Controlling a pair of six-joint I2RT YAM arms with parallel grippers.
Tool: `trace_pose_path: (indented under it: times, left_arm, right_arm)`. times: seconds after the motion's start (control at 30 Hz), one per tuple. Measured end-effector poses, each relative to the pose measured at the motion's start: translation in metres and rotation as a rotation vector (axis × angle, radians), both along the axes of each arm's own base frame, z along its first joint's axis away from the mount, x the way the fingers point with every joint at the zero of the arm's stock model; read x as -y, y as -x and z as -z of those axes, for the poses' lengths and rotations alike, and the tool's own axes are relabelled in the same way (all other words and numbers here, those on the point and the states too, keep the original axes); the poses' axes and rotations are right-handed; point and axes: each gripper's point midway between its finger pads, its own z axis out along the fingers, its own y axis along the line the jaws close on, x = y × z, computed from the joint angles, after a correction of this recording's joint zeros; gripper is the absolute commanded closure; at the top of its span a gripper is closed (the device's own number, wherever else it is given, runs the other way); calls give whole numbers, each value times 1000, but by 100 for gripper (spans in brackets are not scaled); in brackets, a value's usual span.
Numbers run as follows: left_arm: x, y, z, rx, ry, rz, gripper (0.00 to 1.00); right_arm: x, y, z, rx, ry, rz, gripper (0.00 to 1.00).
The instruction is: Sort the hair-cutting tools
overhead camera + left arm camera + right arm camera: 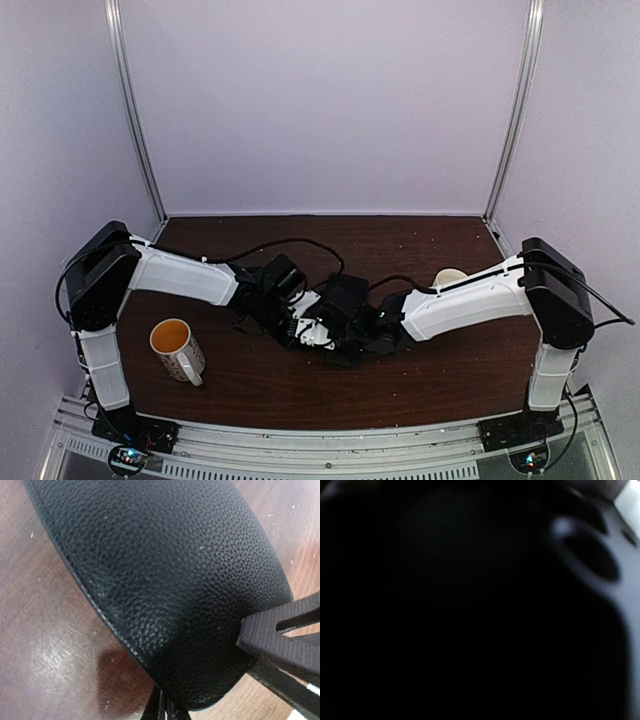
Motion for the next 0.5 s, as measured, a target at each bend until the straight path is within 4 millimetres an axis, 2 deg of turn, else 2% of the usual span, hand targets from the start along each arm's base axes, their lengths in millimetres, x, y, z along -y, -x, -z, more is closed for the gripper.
trace_pose_path:
  times: [0.13,0.3,0.4,0.5]
  left_arm:
    - [-2,3,1,-22,0,-32,100]
    - [-6,13,1,-19,-46,-25,100]
    - [-3,17,-3,7,-71,13,100]
    - [-3,14,-7,39,-89,38,100]
  right_arm:
    - [-2,2,1,-21,-10,-14,70]
    - [-3,14,0,-97,-18,-93,59]
    - [7,27,-5,-153,14,-169,56]
    - [28,36,-17,-173,44,-236,54]
